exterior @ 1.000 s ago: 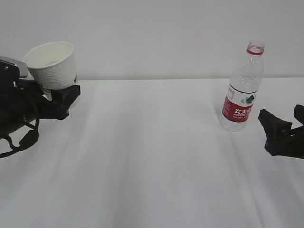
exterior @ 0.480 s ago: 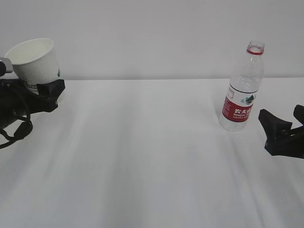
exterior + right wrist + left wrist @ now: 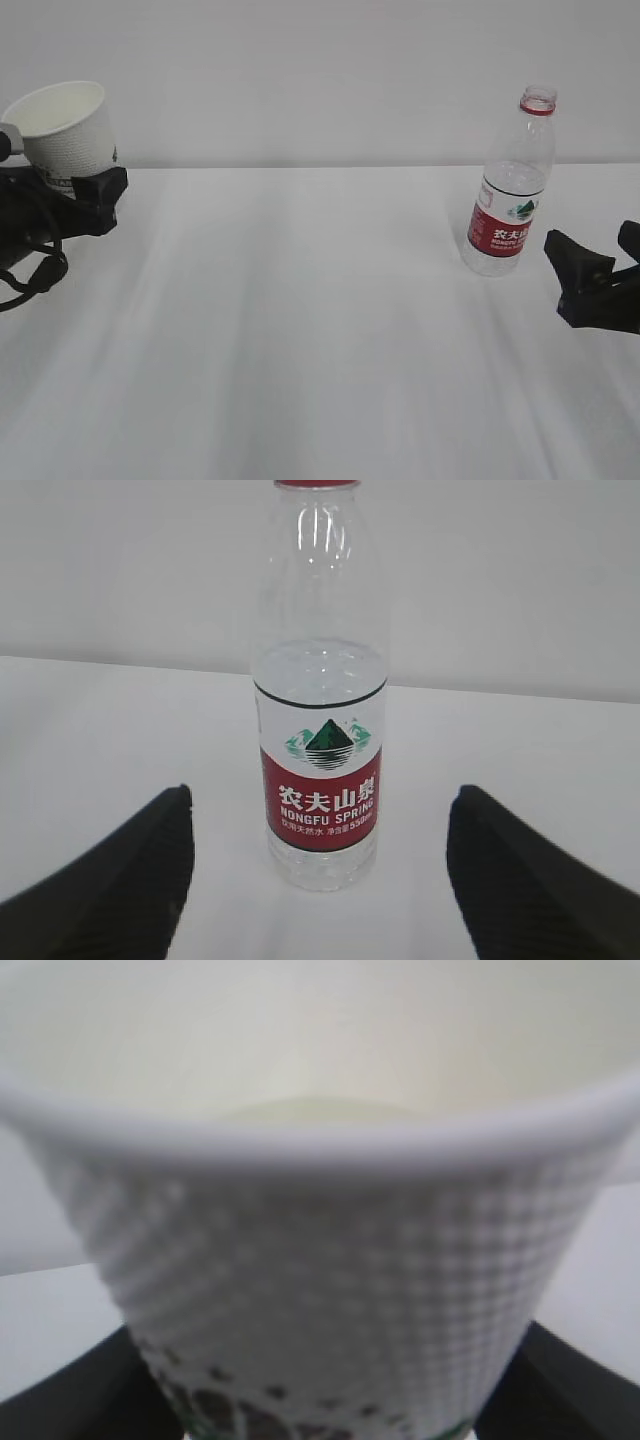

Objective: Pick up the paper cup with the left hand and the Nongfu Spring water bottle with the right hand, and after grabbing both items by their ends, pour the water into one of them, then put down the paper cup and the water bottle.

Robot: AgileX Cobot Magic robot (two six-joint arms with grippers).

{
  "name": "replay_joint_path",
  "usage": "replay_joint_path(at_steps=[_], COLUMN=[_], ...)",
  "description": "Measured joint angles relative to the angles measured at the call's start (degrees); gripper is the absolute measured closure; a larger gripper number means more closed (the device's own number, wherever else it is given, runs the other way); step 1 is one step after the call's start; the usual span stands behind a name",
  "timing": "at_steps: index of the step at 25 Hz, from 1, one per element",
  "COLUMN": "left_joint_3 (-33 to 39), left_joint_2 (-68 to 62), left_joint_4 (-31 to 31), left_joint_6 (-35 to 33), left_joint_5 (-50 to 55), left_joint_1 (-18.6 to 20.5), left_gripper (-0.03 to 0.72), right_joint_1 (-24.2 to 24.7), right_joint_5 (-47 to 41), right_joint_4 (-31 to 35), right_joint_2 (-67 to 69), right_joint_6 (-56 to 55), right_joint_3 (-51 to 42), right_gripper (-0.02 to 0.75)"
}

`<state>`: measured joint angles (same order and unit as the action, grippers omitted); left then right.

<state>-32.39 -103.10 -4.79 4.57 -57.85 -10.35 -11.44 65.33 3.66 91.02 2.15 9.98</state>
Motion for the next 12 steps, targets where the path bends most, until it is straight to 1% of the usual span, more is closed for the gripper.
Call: replay_joint_path(at_steps=[6, 12], left_joint_3=[0.0, 0.0], left_joint_2=[-3.8, -7.0], left_joint_4=[0.4, 3.2], left_joint_6=[0.0, -0.2], left_joint_5=[-2.6, -4.9], left_joint_1=[0.0, 0.0], left_gripper=[0.141, 0.141], right_joint_1=[0.0, 0.0], right_joint_5=[0.0, 0.0], right_joint_4=[0.0, -0.1], right_joint_2=[0.0, 0.0], right_joint_6=[0.0, 0.0], right_joint_3=[0.0, 0.0], right_gripper=[0.145, 0.145])
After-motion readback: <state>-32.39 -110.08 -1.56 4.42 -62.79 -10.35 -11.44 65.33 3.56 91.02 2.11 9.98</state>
